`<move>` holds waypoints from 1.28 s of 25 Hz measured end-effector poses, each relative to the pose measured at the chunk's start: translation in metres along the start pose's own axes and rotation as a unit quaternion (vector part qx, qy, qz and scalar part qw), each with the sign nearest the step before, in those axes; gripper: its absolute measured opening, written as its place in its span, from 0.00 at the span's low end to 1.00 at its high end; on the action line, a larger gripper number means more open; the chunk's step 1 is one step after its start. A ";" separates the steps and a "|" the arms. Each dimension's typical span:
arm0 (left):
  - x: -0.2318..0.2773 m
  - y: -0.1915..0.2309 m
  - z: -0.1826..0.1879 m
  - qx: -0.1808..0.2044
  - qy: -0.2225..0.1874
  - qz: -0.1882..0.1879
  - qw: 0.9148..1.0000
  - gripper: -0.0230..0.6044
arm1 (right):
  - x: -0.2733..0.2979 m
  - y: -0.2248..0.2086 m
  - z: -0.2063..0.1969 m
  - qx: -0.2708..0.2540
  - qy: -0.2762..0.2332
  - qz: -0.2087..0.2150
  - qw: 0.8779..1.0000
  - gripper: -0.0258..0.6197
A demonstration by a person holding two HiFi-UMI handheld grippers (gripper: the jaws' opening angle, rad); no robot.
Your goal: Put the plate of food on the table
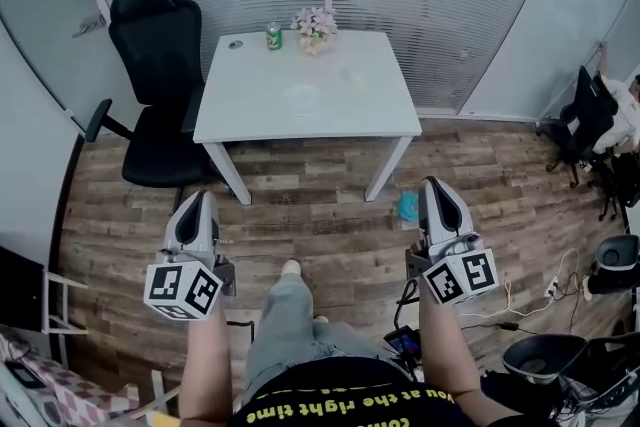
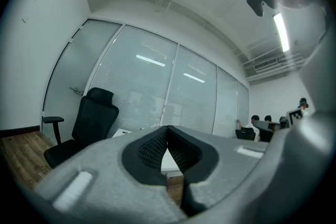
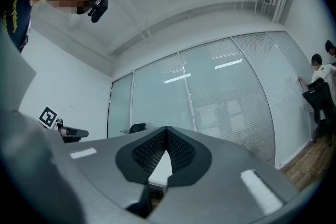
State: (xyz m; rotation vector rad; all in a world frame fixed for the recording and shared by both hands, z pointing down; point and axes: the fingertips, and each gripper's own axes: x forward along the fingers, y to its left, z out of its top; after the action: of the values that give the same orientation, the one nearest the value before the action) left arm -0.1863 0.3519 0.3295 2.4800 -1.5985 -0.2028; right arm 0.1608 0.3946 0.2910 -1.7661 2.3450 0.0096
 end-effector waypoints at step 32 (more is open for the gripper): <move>0.227 0.116 0.006 0.007 0.031 -0.054 0.998 0.04 | 0.209 -0.038 -0.030 -0.025 0.005 -0.045 0.999 0.05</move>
State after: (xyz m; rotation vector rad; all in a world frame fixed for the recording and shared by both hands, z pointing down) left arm -0.1968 0.0973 0.3468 2.5588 -1.4484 -0.1285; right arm 0.1367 0.1810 0.2895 -1.8985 2.2879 0.0476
